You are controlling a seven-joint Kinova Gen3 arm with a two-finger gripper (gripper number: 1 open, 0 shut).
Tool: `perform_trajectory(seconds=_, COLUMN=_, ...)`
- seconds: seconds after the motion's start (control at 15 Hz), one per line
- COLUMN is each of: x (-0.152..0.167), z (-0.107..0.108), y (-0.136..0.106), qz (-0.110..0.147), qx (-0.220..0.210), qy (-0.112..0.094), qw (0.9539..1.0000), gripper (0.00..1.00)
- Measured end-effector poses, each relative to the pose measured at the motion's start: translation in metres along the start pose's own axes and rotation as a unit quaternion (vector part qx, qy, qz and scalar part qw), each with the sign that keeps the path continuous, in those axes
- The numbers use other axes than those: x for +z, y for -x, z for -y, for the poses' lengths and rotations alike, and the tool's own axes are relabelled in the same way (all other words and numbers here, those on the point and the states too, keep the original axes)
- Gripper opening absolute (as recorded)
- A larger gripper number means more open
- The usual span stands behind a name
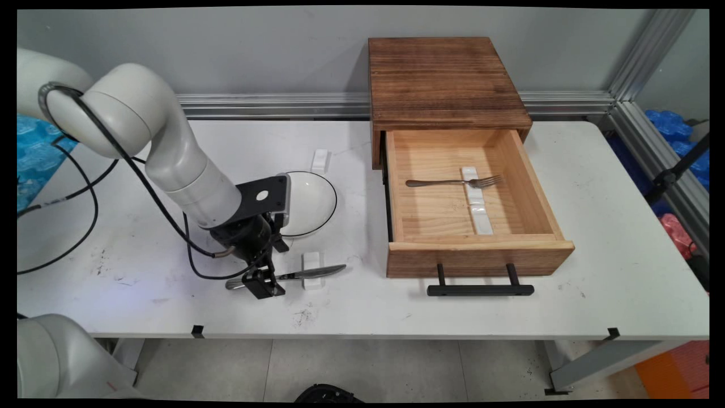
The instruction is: Pick up the knife from the right of the white plate
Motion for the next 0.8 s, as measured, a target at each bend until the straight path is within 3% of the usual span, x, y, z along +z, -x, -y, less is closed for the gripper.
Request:
perform_trajectory(seconds=0.4, x=0.0039, z=-0.0014, y=-0.0023, qz=0.003, qx=0.005, qy=-0.003, qw=1.0000, gripper=1.00)
perform_trajectory(seconds=0.47, x=0.0044, z=-0.0017, y=-0.0027, qz=0.004, qx=0.006, qy=-0.003, qw=1.0000, gripper=0.00)
perform_trajectory(seconds=0.8, x=0.0064, z=-0.0053, y=-0.0046, qz=0.004, qx=0.007, qy=0.000, qw=1.0000, gripper=0.00)
